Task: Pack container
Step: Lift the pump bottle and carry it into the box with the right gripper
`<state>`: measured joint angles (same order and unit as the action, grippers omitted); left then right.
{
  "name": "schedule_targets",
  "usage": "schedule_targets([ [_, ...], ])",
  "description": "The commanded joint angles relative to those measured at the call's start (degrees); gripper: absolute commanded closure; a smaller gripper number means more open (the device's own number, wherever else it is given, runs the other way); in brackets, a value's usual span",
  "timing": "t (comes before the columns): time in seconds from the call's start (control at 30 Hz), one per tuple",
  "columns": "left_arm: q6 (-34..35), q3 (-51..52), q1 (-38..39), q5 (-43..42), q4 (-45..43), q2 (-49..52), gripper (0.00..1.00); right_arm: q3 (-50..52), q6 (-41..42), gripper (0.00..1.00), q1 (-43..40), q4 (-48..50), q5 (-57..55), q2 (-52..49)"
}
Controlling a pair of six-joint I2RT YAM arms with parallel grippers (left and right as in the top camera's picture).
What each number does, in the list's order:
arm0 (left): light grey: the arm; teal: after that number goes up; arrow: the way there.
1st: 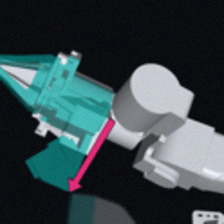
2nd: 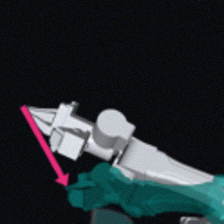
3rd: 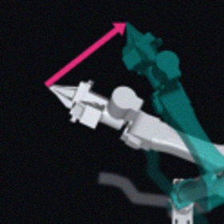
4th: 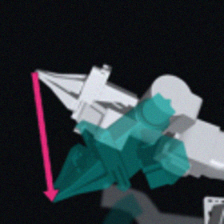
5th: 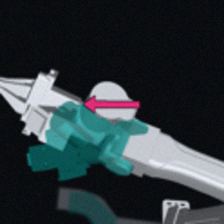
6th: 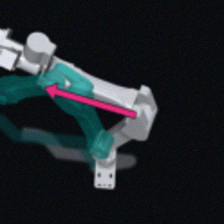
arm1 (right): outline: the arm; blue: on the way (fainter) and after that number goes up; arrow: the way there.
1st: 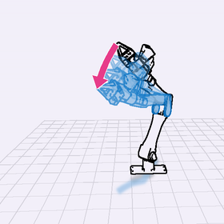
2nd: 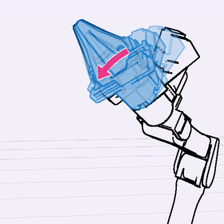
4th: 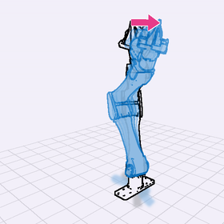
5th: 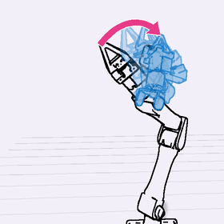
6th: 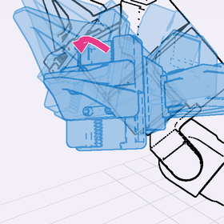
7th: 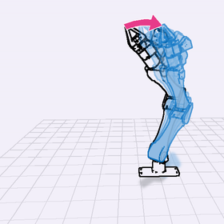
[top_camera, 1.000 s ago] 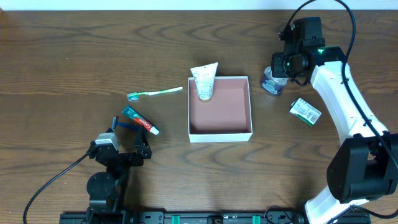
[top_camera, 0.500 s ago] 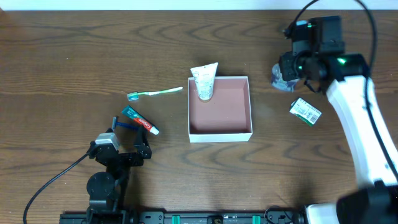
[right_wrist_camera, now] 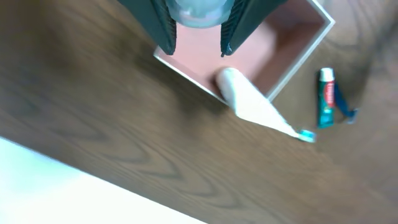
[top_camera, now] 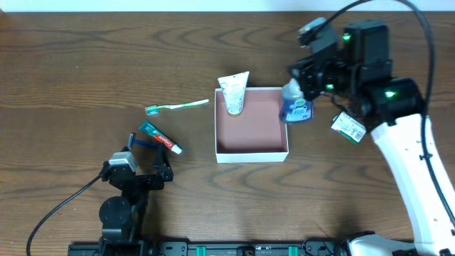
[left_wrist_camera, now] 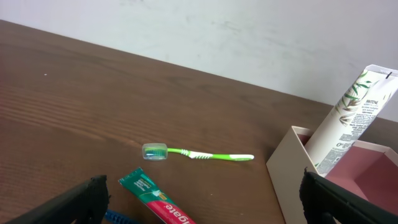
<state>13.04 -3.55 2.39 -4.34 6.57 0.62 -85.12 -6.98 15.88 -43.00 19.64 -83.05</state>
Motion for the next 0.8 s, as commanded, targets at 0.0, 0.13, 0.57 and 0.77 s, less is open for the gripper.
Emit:
schedule_targets([
  [0.0, -0.98, 1.73, -0.24, -0.59, 0.57, -0.33, 0.02, -1.29, -0.35, 0.76, 2.12, 1.77, 1.14, -0.7],
  [0.13, -0.98, 1.73, -0.24, -0.59, 0.57, -0.33, 0.02, -1.29, -0.11, 0.77, 3.43, 3.17, 1.16, -3.04],
  [0.57, -0.98, 1.73, -0.24, -0.59, 0.57, -0.33, 0.02, -1.29, 0.46, 0.8, 3.69, 8.76, 1.18, -12.02],
  [0.77, -0.98, 1.73, -0.24, -0.59, 0.57, -0.33, 0.02, -1.29, 1.81, 0.81, 3.69, 11.85, 1.44, -14.1],
])
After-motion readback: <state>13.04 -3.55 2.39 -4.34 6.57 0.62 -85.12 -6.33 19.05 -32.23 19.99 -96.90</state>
